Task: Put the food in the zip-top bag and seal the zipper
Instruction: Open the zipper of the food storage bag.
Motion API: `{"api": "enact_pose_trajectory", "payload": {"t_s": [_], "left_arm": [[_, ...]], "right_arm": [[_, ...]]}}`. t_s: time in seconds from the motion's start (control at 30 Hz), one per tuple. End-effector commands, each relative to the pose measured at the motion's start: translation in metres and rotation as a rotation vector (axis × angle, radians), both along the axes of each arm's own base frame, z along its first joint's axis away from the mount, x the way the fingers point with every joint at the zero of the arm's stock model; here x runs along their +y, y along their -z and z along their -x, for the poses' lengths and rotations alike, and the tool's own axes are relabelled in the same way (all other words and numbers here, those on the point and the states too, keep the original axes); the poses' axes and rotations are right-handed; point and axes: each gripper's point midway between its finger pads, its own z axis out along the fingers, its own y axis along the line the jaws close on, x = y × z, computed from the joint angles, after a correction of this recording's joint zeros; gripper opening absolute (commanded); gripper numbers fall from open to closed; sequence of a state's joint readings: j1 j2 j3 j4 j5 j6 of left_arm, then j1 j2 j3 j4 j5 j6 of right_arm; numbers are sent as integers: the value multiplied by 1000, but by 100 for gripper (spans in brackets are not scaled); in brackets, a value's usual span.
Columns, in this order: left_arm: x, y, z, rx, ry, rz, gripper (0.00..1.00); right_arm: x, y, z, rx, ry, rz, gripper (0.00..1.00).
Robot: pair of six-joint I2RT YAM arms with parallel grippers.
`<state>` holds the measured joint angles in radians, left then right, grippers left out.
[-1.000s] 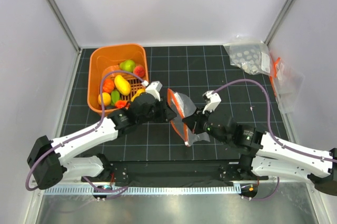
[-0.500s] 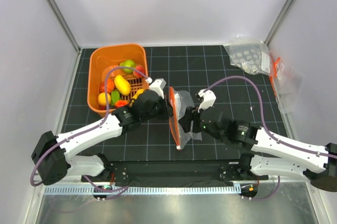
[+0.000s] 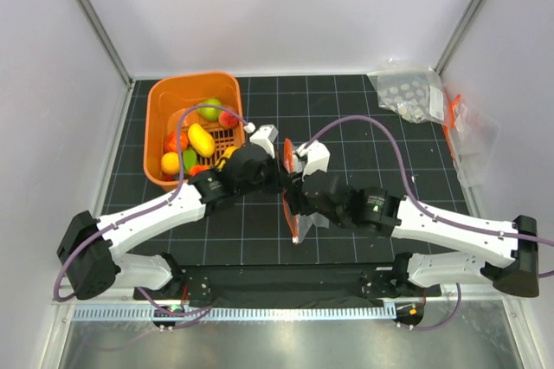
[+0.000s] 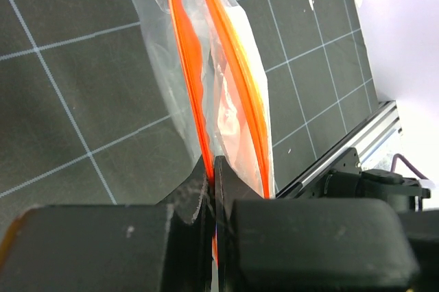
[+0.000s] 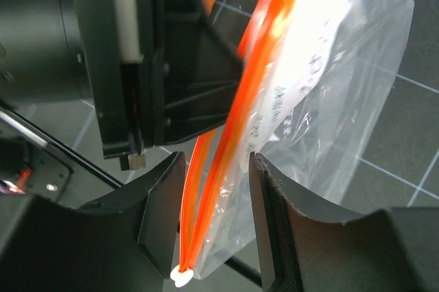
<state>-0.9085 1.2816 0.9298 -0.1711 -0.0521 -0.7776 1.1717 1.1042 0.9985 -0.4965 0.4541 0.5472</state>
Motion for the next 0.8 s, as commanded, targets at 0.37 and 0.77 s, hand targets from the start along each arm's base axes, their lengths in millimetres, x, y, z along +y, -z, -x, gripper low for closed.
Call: {"api": "enact_pose_trajectory", "payload": {"t_s": [0.37, 0.77], "left_arm": [[-1, -30, -5, -34, -17, 24, 0], [0, -17, -1, -9, 5, -32, 0]], "right_arm": [[-25, 1, -15, -118, 188, 199, 40], [-39, -17, -37, -208, 270, 331, 39]]}}
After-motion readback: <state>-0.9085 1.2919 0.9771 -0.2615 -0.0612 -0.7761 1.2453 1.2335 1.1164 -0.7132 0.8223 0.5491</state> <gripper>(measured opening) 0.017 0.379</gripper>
